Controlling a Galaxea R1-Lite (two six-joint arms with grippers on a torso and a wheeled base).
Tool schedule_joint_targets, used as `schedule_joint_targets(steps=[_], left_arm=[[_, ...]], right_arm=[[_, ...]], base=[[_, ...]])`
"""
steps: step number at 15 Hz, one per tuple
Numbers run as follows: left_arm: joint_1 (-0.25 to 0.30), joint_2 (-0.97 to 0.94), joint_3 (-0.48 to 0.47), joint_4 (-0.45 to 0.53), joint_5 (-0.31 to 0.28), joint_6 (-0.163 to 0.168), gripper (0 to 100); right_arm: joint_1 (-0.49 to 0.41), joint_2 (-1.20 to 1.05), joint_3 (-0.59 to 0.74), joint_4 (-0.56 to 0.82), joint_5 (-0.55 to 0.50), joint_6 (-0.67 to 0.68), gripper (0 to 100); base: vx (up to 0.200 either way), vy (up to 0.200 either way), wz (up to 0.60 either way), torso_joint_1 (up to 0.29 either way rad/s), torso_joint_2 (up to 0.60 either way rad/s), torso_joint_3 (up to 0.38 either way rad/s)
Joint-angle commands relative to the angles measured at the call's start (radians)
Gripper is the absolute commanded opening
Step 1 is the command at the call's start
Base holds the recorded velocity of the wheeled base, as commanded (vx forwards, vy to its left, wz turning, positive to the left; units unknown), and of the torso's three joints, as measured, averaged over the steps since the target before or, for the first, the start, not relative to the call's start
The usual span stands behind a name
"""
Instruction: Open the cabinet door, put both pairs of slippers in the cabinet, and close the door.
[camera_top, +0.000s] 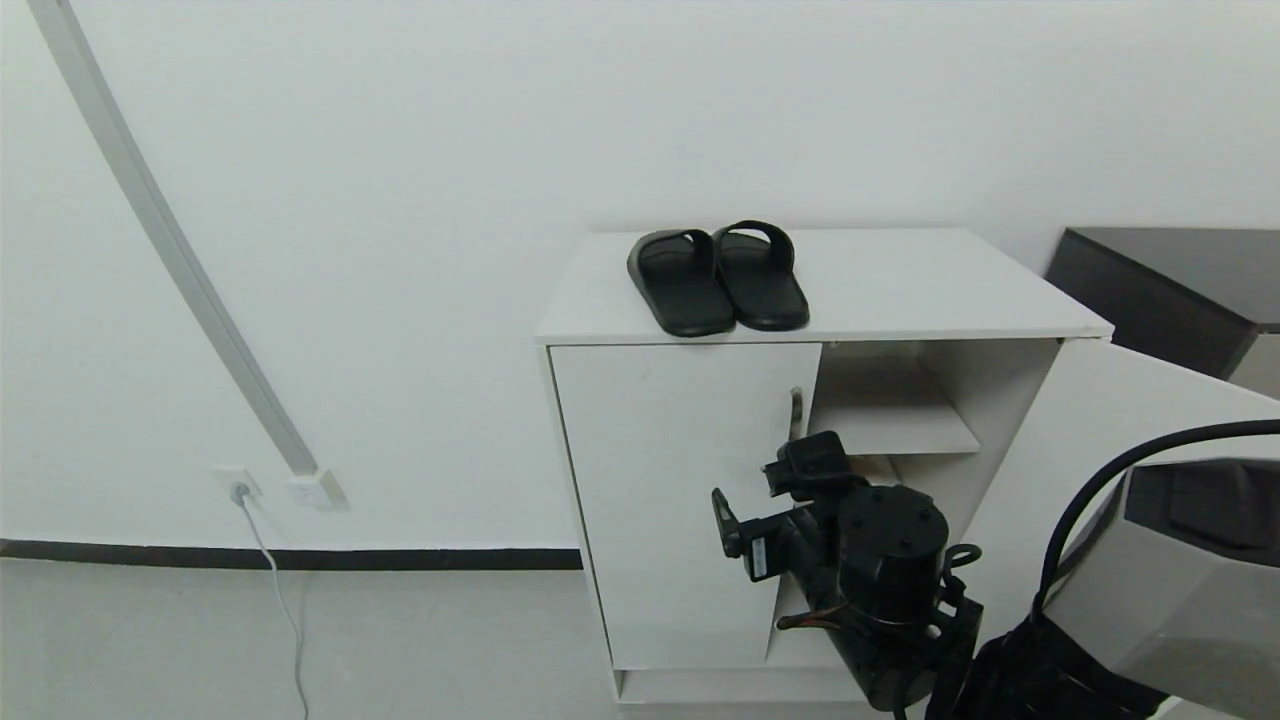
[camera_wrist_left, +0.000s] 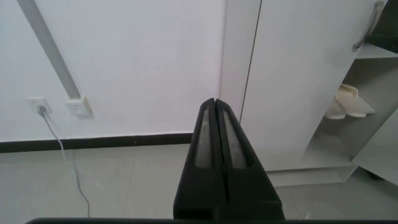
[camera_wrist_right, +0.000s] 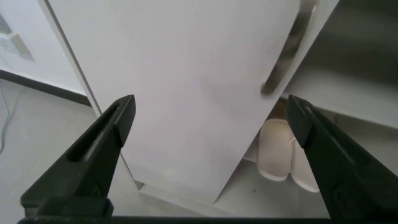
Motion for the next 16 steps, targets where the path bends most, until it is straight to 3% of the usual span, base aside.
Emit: schedule_joint_targets(steps=[1,16], left_arm=[[0.000,0.000,0.000,0.000,0.000,0.000,0],[0.000,0.002,0.000,0.000,0.000,0.000,0]], right_arm=[[0.000,0.000,0.000,0.000,0.002,-0.001,100],[0.000,0.000,0.003,-0.014,-0.001,-0.008,100]], base=[[0.000,0.000,0.00,0.203,-0.51,-0.310],[0.000,0.000,0.00,0.231,-0.54,-0.307]])
